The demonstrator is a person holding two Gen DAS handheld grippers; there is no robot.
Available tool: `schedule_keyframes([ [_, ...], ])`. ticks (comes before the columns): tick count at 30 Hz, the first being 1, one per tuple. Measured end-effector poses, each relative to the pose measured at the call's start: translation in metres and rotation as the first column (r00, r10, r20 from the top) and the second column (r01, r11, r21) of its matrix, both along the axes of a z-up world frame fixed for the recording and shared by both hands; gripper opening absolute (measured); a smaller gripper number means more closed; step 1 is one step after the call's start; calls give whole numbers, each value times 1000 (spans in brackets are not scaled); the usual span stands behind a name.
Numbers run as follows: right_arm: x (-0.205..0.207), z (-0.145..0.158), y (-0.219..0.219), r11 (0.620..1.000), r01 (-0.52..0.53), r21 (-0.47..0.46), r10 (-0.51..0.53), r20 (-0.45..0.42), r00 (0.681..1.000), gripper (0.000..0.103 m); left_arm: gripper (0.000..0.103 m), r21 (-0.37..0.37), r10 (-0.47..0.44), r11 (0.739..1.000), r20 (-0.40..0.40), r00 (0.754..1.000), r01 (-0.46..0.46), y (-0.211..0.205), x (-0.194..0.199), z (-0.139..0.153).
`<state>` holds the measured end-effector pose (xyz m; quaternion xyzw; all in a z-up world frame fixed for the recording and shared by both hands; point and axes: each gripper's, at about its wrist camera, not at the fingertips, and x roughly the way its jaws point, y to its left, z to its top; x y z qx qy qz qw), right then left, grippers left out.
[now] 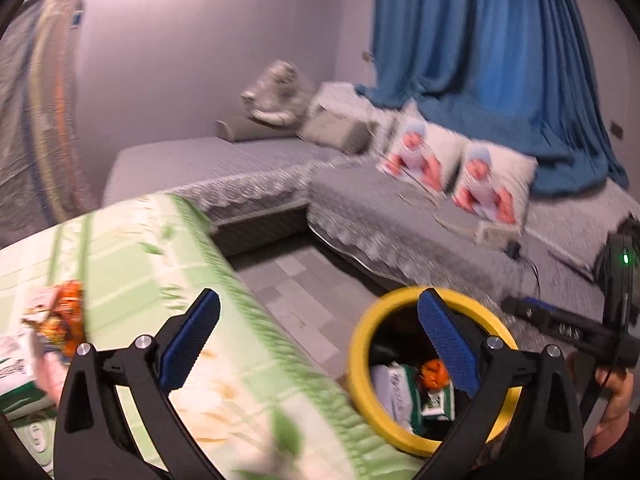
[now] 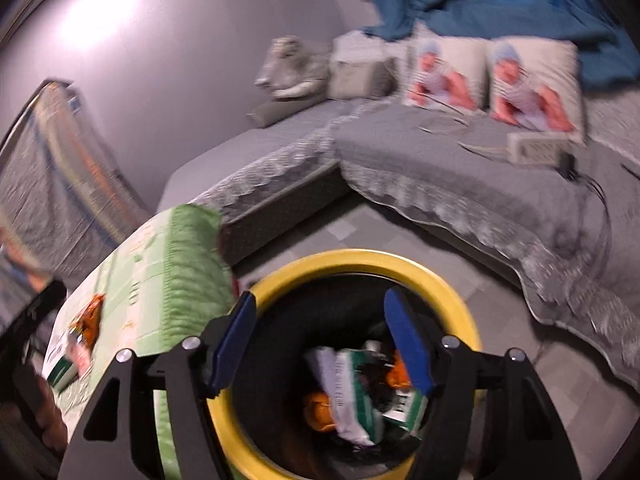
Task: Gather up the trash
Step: 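Move both empty tools back over the bed, then grasp the orange snack bag with the right tool while the left tool grasps the white tissue pack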
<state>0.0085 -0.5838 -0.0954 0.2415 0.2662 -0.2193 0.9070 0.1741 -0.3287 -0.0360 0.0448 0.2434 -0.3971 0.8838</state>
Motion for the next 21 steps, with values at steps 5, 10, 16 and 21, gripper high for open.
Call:
schedule_keyframes([
  [5,54,24,76,961,-258,-95,260,10,966,66,95,-66,190,980,89,978,-185,99,15,21],
  [10,129,31,184,833,-538,-129,540,-25,841,66,95,-85,431,902,169,886,-422,218,25,26],
  [16,217,21,299,649,-735,-196,718,-161,677,65,95,-86,661,750,146,736,-656,328,33,15],
  [21,268,2,339,581,-792,-186,743,-275,610,56,95,-92,691,722,91,717,-685,368,36,7],
])
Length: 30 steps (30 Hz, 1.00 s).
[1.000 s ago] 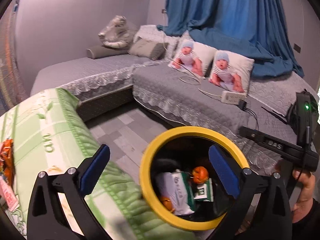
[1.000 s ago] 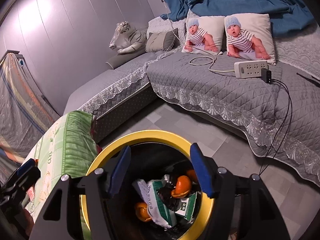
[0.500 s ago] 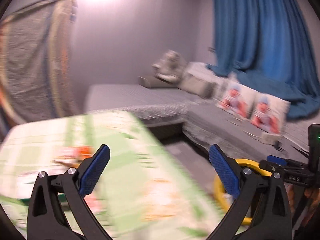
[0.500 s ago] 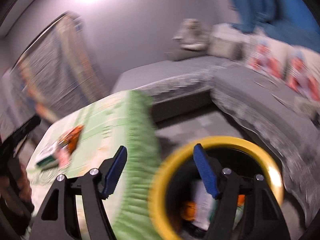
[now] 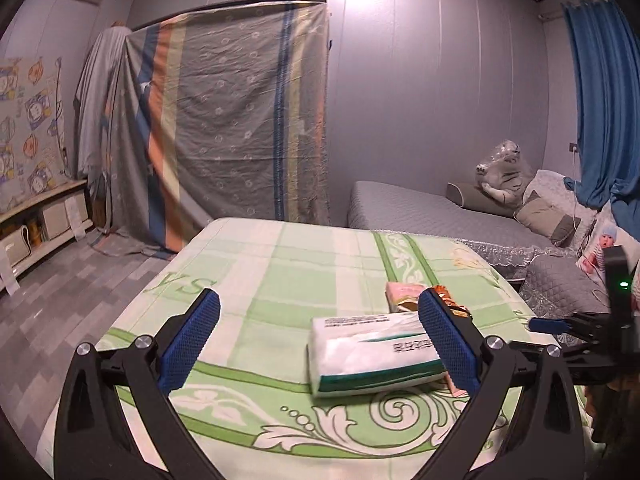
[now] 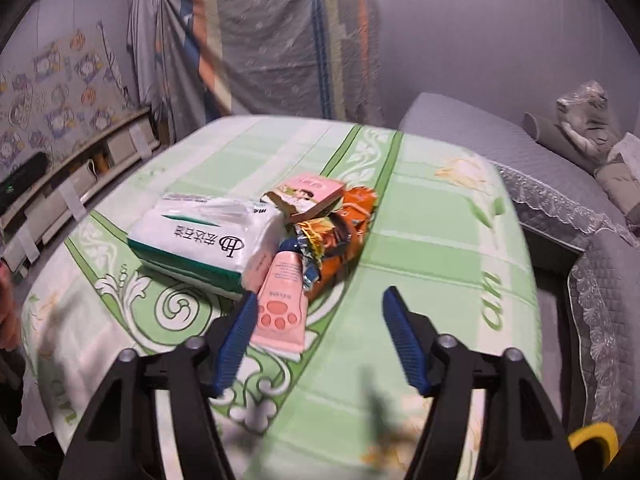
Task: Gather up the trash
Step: 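Grasp the orange snack bag with the right tool while the left tool grasps the white tissue pack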
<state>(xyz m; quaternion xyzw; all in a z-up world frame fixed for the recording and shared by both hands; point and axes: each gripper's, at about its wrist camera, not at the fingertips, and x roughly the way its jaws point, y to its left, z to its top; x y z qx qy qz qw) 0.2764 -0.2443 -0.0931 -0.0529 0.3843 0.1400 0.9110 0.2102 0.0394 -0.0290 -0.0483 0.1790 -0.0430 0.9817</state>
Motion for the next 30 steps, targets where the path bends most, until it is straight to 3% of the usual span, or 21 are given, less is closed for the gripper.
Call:
schedule_keyframes([
  [3,28,-14,4,1000,15,-5,-15,-68,998,52,95,-42,-7,999,-23,1000,6,14,4,-7],
  [11,58,-29,6,999,14,39,-8,-150,989,47,95,-47,-53,998,-28,998,52,15,18,-16],
  [15,75,-36,5,998,30,62,-18,-187,982,32,95,-84,-118,989,81,990,125,27,15,2],
  [17,80,-38,3,996,44,71,-29,-199,980,24,95,-50,-160,984,149,976,168,30,13,17],
  [18,81,-38,2,996,48,78,-31,-201,979,14,95,-20,-179,982,181,967,186,30,12,23],
  [21,81,-35,0,995,61,80,-45,-185,982,3,95,36,-236,971,238,942,234,31,16,39],
  [23,78,-31,-4,994,60,96,-42,-174,984,0,95,55,-361,933,187,914,357,29,33,42],
  [24,74,-28,-5,993,55,103,-37,-168,985,0,95,69,-476,879,110,873,471,21,44,38],
  [25,66,-21,-8,993,45,107,-29,-149,988,0,95,93,-526,850,79,847,519,16,48,34],
  [28,47,-3,-18,991,31,129,-16,-114,993,0,95,278,-593,768,-33,804,577,-16,58,9],
  [30,32,9,-28,988,25,152,-10,-100,995,0,95,316,-630,714,-98,770,625,-28,65,-4],
])
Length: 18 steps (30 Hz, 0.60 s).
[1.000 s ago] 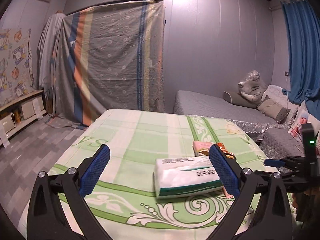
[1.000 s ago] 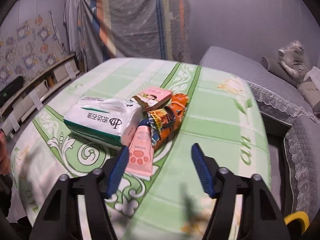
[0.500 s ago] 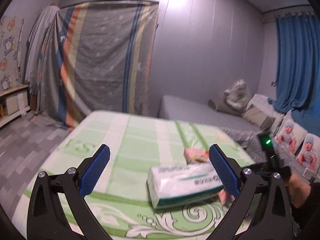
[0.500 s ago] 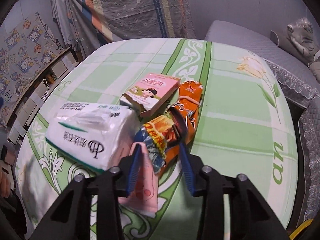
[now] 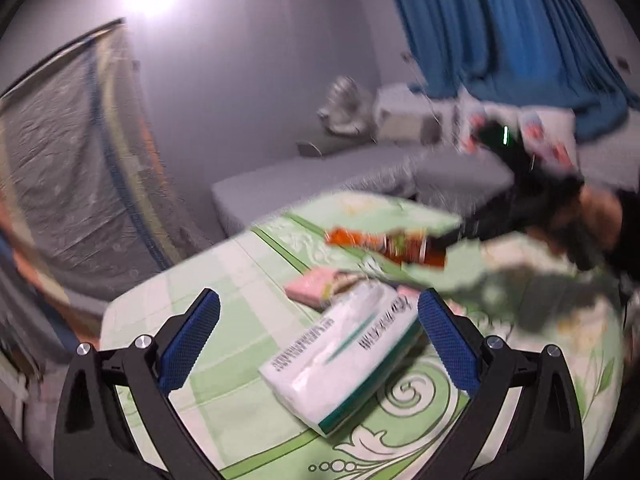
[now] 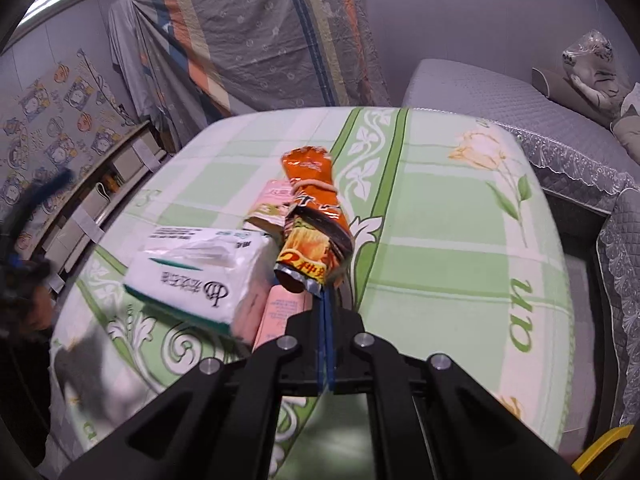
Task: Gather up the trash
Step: 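Grasp the orange snack bag with the right tool while the left tool grasps the white tissue pack, then lift the snack bag and tissue pack and carry them over the yellow bin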
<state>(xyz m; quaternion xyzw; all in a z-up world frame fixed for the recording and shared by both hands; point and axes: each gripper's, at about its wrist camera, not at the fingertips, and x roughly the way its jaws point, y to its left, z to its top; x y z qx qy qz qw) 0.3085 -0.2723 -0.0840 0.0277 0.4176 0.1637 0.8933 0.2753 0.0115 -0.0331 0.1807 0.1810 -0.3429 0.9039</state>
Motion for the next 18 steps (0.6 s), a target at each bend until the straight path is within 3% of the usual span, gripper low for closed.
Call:
schedule_keyframes([
  [4,-27,15,-17,999,11,39,-11,16,1000,0,95,94,-126,987,-73,989,133,-21,13,-19],
  [7,-47,25,-28,998,19,63,-21,33,999,0,95,201,-186,957,-122,975,208,-36,23,-35],
  [16,-76,42,-51,993,40,111,-49,76,996,0,95,349,-200,897,-226,953,271,-64,63,-72],
  [18,-77,43,-51,992,38,122,-47,74,996,0,95,351,-205,891,-260,944,290,-67,71,-78],
])
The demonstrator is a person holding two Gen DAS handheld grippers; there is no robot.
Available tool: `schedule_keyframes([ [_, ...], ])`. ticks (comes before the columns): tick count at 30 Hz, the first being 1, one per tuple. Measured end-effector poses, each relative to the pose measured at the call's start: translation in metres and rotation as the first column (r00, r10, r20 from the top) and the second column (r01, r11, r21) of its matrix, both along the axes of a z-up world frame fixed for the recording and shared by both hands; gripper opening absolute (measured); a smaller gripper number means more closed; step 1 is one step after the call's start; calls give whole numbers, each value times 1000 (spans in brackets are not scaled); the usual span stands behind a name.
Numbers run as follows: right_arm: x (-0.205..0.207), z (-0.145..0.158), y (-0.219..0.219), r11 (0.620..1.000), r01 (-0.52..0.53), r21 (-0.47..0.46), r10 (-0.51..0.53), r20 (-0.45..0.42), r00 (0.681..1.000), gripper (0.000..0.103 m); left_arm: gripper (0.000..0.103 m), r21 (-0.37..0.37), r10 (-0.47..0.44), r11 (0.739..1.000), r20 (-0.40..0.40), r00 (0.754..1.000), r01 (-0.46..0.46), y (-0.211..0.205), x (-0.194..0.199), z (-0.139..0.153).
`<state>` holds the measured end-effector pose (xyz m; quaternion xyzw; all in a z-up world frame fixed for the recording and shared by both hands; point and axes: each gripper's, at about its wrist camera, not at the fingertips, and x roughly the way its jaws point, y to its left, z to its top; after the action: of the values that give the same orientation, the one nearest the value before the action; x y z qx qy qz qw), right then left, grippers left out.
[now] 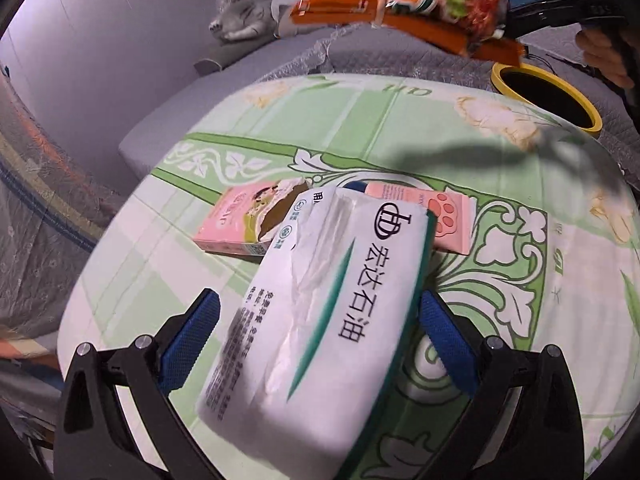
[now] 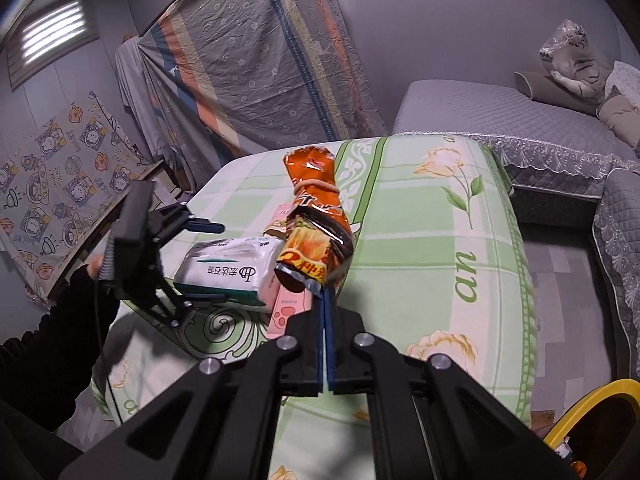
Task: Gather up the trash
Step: 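Lift the snack bag and tissue pack and carry them over the yellow bin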
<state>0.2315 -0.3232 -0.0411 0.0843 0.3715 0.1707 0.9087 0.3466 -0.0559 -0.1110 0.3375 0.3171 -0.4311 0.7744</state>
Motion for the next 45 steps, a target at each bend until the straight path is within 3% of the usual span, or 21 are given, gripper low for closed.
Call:
schedule_keyframes([
  [7,-7,2,-1,1000,4,28,-5,17,1000,1,94,38,-33,999,-63,998,35,-10,9,-17],
  [14,-20,9,-4,998,6,59,-8,40,999,0,79,3,5,1000,-82,997,-5,2,6,-11],
  [17,-27,10,-5,997,5,81,-8,41,999,0,77,-29,44,999,-70,997,-46,15,0,-3],
  [21,-42,7,-1,996,0,94,-4,42,999,0,77,-154,72,985,-63,995,-81,44,-30,25],
  [24,-56,3,-1,992,2,128,-7,43,999,1,77,-233,130,965,32,991,-119,57,-70,47],
  [27,-69,-2,-3,985,9,172,-17,43,999,1,77,-367,268,906,120,956,-209,58,-114,70],
  [32,-98,-4,-14,975,47,218,-62,64,996,1,77,-506,481,784,132,867,-358,37,-161,98],
  [33,-104,-2,-18,972,57,227,-75,70,995,1,78,-534,500,760,117,858,-370,29,-171,105],
  [36,-123,5,-34,969,94,227,-118,95,988,1,78,-579,510,721,71,857,-381,4,-189,121],
  [40,-147,18,-59,964,155,218,-189,140,972,1,78,-589,516,726,123,848,-356,-40,-211,138],
  [45,-178,29,-101,944,251,214,-292,185,939,1,78,-586,446,745,85,891,-317,-102,-222,151],
])
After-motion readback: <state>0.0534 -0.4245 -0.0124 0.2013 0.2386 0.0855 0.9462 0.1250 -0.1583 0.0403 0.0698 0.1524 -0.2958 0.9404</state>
